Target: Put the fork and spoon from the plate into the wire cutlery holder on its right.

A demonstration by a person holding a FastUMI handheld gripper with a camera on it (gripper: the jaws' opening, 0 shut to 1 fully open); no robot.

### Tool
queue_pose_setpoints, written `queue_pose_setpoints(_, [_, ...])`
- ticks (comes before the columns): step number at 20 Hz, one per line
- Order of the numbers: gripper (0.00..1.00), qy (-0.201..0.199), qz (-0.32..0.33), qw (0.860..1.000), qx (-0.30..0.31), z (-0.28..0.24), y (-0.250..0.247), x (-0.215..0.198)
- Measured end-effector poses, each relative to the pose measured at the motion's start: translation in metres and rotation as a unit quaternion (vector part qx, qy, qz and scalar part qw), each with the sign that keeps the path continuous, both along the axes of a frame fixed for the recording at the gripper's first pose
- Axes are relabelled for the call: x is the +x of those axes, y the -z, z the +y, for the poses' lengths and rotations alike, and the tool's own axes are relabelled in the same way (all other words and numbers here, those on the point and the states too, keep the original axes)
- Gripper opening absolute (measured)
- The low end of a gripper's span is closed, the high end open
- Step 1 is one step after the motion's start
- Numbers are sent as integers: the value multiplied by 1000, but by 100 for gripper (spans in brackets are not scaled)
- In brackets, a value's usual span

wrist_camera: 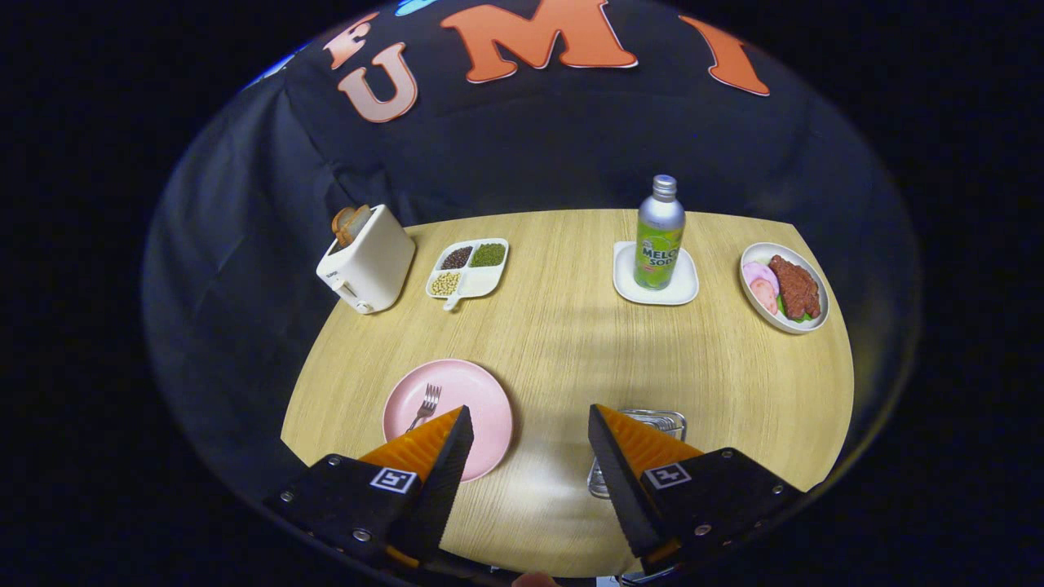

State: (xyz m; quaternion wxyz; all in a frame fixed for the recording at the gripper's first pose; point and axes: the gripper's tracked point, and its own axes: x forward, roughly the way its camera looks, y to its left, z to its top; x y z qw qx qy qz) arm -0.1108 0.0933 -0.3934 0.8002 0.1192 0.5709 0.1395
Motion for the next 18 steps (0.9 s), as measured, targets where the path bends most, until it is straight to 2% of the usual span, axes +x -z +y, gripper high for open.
queue_pose_setpoints(10, [89, -15, 84, 996, 16, 124, 22, -47])
queue_pose_setpoints(18, [89, -21, 144, 989, -10, 177, 66, -80])
